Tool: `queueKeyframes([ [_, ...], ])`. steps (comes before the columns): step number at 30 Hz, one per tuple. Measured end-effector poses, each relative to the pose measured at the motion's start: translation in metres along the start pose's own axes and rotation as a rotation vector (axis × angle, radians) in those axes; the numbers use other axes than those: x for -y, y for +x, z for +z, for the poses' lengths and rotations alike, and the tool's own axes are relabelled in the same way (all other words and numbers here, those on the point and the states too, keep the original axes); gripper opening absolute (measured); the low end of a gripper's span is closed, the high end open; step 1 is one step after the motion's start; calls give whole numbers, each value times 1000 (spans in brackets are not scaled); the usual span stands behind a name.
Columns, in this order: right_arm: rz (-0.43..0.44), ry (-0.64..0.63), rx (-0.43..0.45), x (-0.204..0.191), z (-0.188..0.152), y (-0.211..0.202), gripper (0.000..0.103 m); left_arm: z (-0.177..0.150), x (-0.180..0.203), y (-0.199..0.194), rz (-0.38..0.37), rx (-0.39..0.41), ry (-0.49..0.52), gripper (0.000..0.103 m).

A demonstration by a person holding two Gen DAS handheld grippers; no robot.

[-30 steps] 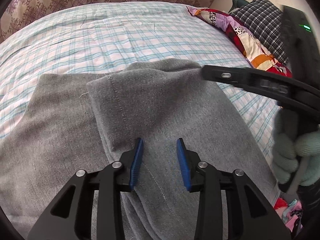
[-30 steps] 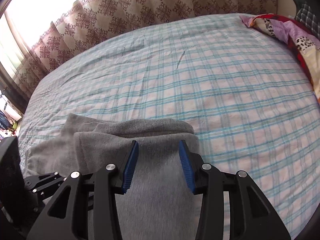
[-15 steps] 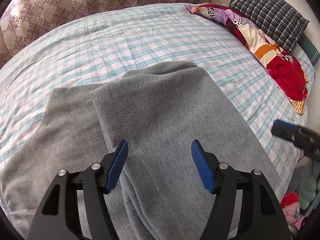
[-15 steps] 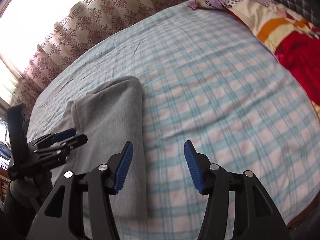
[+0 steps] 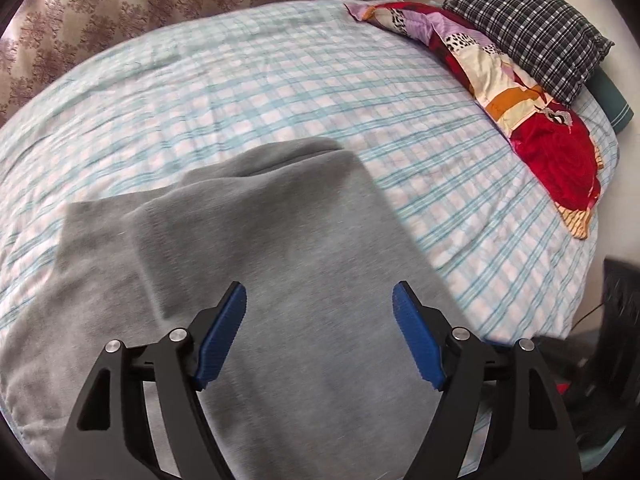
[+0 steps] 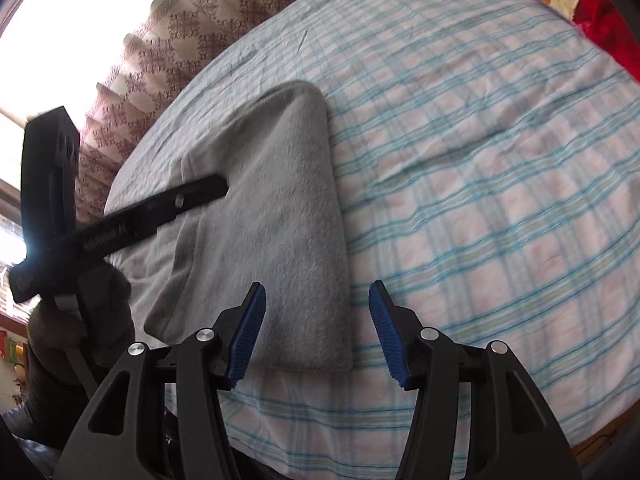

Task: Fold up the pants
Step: 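Move both open grippers to the folded end of the sweatpants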

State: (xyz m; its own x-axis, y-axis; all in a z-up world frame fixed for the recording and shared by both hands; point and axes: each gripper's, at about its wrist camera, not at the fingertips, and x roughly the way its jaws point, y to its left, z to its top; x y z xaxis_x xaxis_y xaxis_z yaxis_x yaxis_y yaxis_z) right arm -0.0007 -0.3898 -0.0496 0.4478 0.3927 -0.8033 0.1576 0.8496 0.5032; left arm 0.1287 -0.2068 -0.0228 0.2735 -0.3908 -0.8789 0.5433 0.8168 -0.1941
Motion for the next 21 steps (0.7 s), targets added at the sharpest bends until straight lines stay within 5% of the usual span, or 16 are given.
queueKeyframes([
  [3,-9,-38,6,-9,-3,2,55,9,12,8,-18,-25,1,77],
  [12,-67,-154,64,-31,-7,-3,33,24,42,40,-36,-118,19,78],
  [21,-136,-323,152,-62,-14,-14,31,34,52,64,7,-214,45,83],
])
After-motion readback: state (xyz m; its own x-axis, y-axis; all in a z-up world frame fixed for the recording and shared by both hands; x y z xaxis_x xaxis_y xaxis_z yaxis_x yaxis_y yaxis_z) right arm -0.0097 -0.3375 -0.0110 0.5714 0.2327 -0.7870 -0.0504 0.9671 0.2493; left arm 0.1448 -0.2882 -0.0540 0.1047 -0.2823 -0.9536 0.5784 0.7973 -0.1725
